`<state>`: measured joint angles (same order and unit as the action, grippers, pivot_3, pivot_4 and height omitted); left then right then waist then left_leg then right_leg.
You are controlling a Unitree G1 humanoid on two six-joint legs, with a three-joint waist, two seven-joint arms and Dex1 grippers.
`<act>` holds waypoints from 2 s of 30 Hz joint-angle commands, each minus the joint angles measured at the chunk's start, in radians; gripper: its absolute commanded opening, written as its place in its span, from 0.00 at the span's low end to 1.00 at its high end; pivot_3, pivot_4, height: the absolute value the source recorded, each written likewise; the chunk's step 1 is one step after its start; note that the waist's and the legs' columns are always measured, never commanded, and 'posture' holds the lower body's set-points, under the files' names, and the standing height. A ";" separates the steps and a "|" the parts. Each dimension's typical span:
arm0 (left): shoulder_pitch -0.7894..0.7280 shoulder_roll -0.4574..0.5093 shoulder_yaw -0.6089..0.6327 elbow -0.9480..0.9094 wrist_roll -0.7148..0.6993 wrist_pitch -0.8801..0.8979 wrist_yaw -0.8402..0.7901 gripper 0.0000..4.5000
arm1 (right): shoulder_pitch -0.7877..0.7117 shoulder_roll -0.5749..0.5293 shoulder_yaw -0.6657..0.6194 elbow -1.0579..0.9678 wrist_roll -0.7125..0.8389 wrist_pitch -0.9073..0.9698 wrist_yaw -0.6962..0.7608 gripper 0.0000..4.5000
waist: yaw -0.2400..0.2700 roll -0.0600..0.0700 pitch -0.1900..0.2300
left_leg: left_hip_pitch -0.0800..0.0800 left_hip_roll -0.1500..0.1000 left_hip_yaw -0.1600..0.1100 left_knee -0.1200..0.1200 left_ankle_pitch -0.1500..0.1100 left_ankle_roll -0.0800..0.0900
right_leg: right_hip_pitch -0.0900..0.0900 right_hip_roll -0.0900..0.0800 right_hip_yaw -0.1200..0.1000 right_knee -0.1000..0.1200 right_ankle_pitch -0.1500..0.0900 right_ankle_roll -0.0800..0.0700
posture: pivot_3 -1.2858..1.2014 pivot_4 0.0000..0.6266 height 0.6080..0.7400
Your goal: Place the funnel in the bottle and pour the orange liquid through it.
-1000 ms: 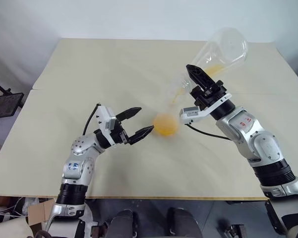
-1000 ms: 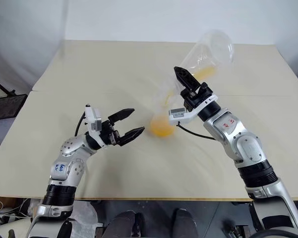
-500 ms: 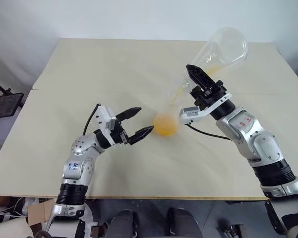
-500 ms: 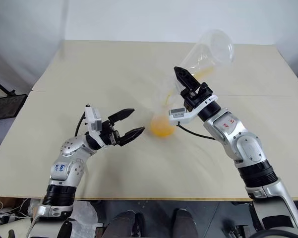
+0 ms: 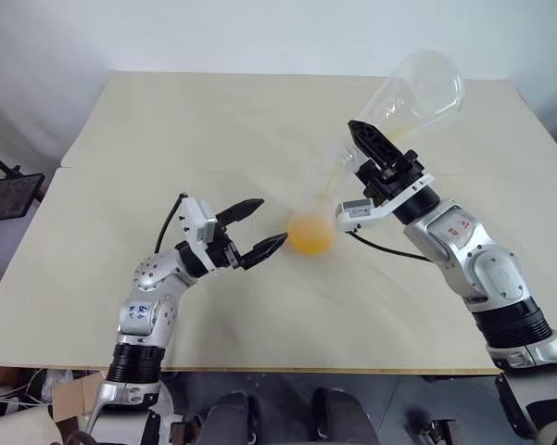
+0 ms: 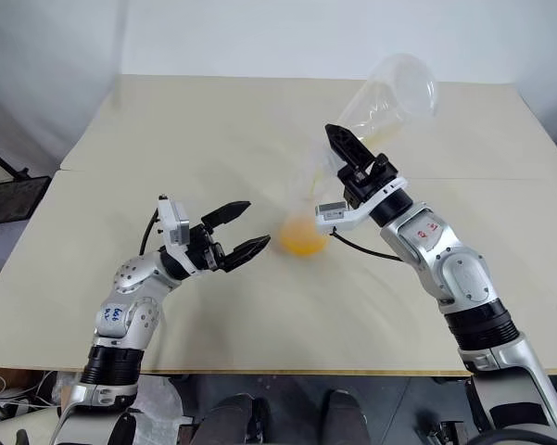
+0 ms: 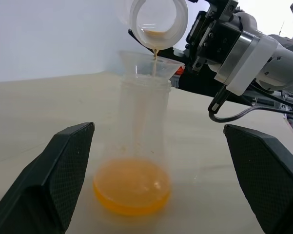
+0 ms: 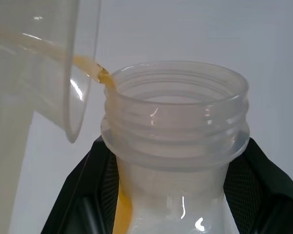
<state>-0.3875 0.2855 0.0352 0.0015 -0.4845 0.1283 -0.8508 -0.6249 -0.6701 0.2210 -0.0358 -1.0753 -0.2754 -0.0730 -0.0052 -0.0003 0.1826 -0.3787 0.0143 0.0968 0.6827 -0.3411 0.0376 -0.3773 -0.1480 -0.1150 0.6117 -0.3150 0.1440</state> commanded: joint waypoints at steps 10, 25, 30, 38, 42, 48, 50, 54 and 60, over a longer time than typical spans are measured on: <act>-0.013 -0.009 0.001 -0.006 0.001 -0.032 -0.003 1.00 | -0.022 -0.014 -0.030 -0.034 0.019 0.003 -0.020 0.55 | 0.000 0.000 0.000 | 0.000 0.000 0.000 0.000 0.000 0.000 | 0.000 0.000 0.000 0.000 0.000 0.000 | 0.52 0.24 1.00; -0.019 0.019 0.004 -0.002 -0.006 -0.010 -0.028 1.00 | 0.046 0.140 -0.195 -0.124 0.495 0.143 0.177 0.55 | 0.001 0.000 0.000 | 0.000 0.000 -0.001 0.000 0.000 0.000 | 0.001 0.000 -0.001 0.000 0.000 0.000 | 0.52 0.24 1.00; -0.027 0.021 0.005 0.009 -0.003 -0.012 -0.033 1.00 | 0.098 0.242 -0.355 -0.225 0.771 0.325 0.254 0.55 | 0.005 0.000 0.000 | 0.000 0.000 -0.002 0.000 0.000 0.000 | 0.001 0.000 -0.002 0.001 0.000 0.000 | 0.52 0.24 1.00; -0.025 0.049 0.014 0.006 -0.007 0.000 -0.041 1.00 | 0.174 0.276 -0.599 -0.287 1.074 0.535 0.293 0.55 | 0.003 0.000 0.000 | -0.001 0.000 -0.002 0.000 0.000 0.000 | 0.001 0.000 -0.002 0.000 0.000 0.000 | 0.52 0.24 1.00; -0.022 0.052 0.017 0.006 -0.007 -0.001 -0.038 1.00 | 0.193 0.265 -0.696 -0.244 1.206 0.536 0.317 0.55 | 0.003 0.000 0.000 | -0.001 -0.001 -0.002 0.000 0.000 0.000 | 0.001 0.000 -0.002 0.000 0.000 0.000 | 0.52 0.24 1.00; -0.018 0.049 0.021 0.008 -0.006 -0.008 -0.034 1.00 | 0.224 0.253 -0.887 -0.101 1.383 0.524 0.300 0.55 | 0.006 0.000 0.000 | -0.001 -0.001 -0.002 0.000 0.000 0.001 | 0.001 -0.001 -0.002 0.000 0.000 0.000 | 0.52 0.24 1.00; -0.022 0.050 0.020 0.012 -0.007 -0.009 -0.040 1.00 | 0.235 0.258 -0.927 -0.011 1.403 0.489 0.283 0.55 | 0.004 0.000 0.000 | -0.001 -0.001 -0.002 0.000 0.000 0.001 | 0.001 -0.001 -0.002 0.000 0.000 0.000 | 0.52 0.24 1.00; -0.036 0.052 0.019 0.020 -0.006 -0.006 -0.044 1.00 | 0.264 0.252 -0.903 0.047 1.414 0.420 0.321 0.55 | 0.002 0.002 0.000 | 0.000 -0.001 -0.001 0.000 0.000 0.001 | 0.001 -0.001 -0.001 0.000 0.000 0.000 | 0.52 0.24 1.00; -0.040 0.064 0.019 0.020 -0.008 0.003 -0.052 1.00 | 0.305 0.280 -0.889 0.055 1.456 0.403 0.307 0.55 | 0.002 0.004 0.000 | 0.000 0.000 0.000 0.000 0.000 0.001 | 0.000 0.000 0.000 0.001 0.000 0.000 | 0.52 0.24 1.00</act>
<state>-0.4201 0.3358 0.0418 0.0441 -0.4846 0.1318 -0.8923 -0.3291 -0.3882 -0.6622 0.0475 0.3513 0.1526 0.2377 -0.0033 0.0037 0.1829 -0.3785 0.0138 0.0964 0.6823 -0.3408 0.0383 -0.3768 -0.1482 -0.1154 0.6125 -0.3148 0.1442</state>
